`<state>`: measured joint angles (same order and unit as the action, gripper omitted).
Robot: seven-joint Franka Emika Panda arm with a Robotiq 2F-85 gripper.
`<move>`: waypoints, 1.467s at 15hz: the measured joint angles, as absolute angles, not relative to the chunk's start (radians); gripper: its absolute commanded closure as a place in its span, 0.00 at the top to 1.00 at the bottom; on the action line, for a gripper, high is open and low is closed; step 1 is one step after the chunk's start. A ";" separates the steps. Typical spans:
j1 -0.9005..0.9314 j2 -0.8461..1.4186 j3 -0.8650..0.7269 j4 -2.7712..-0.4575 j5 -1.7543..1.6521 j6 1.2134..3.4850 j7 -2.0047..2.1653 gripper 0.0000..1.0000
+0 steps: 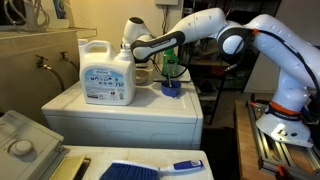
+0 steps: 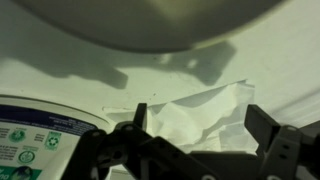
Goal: Put the white napkin in the white bowl
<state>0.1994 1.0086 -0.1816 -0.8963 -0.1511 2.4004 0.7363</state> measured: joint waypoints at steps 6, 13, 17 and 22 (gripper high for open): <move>0.180 1.112 -0.180 -0.784 -0.121 2.380 0.771 0.58; 0.168 1.137 -0.147 -0.705 -0.108 2.292 0.740 0.05; 0.163 1.124 -0.121 -0.673 -0.106 2.163 0.669 0.00; 0.157 1.105 -0.120 -0.640 -0.112 2.129 0.583 0.49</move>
